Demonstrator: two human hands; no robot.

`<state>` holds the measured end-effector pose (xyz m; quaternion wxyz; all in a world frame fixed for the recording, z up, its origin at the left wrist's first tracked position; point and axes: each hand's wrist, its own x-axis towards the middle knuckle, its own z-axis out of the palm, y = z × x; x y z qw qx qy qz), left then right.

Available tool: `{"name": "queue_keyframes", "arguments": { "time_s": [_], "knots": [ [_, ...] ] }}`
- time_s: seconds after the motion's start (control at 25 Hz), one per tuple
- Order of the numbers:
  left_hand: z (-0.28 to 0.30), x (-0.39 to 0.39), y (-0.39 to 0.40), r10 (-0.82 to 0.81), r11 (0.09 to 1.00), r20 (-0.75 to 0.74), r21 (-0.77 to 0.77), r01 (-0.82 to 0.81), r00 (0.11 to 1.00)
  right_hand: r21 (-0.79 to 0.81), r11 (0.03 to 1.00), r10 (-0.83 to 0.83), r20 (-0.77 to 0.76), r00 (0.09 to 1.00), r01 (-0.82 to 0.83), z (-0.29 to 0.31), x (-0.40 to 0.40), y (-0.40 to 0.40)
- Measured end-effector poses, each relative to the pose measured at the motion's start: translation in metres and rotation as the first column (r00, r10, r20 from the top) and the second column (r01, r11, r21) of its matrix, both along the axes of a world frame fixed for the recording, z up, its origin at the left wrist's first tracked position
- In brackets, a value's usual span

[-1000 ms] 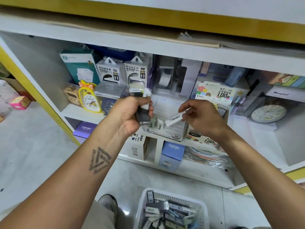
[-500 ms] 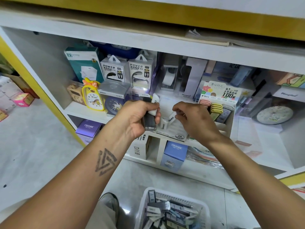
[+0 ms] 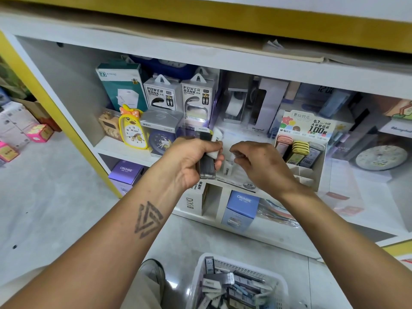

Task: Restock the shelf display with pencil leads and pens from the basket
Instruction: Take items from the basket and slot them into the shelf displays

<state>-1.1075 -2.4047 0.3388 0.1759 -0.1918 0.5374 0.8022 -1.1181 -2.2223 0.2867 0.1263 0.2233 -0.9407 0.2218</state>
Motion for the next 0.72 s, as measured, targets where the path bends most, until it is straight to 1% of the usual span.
{"name": "queue_keyframes", "arguments": {
  "time_s": [0.12,0.28,0.32,0.36,0.4,0.44,0.48,0.52,0.56,0.64,0.72],
  "knots": [
    [0.001,0.001,0.001,-0.015,1.000,0.000,-0.003,0.015,1.000,0.020,1.000,-0.022,0.029,0.999,0.022,-0.003,0.000,0.000],
    [0.002,0.001,0.001,-0.056,0.998,0.007,0.018,0.056,0.998,0.080,0.997,0.002,0.119,0.993,-0.011,-0.004,-0.001,0.000],
    [0.002,0.001,0.001,-0.070,0.997,0.003,0.013,0.070,0.998,0.028,0.999,-0.024,0.134,0.991,0.021,-0.002,-0.001,-0.002],
    [0.002,0.001,0.002,-0.089,0.996,-0.005,0.006,0.089,0.996,-0.107,0.990,-0.069,0.175,0.982,0.089,0.003,-0.002,-0.003],
    [0.002,0.003,0.003,-0.113,0.994,-0.013,-0.001,0.113,0.994,-0.309,0.936,-0.091,0.258,0.962,0.171,0.008,-0.003,-0.004],
    [0.002,0.004,0.005,-0.138,0.990,-0.019,-0.008,0.138,0.990,-0.521,0.818,-0.044,0.363,0.931,0.242,0.014,-0.004,-0.004],
    [0.002,0.005,0.006,-0.163,0.987,-0.022,-0.019,0.162,0.986,-0.671,0.679,0.042,0.441,0.896,0.298,0.020,-0.003,-0.004],
    [0.002,0.006,0.008,-0.185,0.982,-0.024,-0.033,0.184,0.982,-0.744,0.587,0.122,0.470,0.874,0.318,0.025,-0.002,-0.003],
    [0.002,0.007,0.009,-0.203,0.978,-0.025,-0.043,0.202,0.979,-0.765,0.563,0.159,0.471,0.868,0.312,0.027,-0.001,-0.002],
    [0.001,0.005,0.010,-0.222,0.974,-0.010,-0.058,0.221,0.975,-0.765,0.576,0.152,0.447,0.881,0.289,0.029,0.002,0.001],
    [0.002,0.002,0.008,-0.187,0.980,0.030,-0.063,0.188,0.982,-0.761,0.583,0.099,0.413,0.905,0.284,0.029,0.001,0.008]
  ]
}}
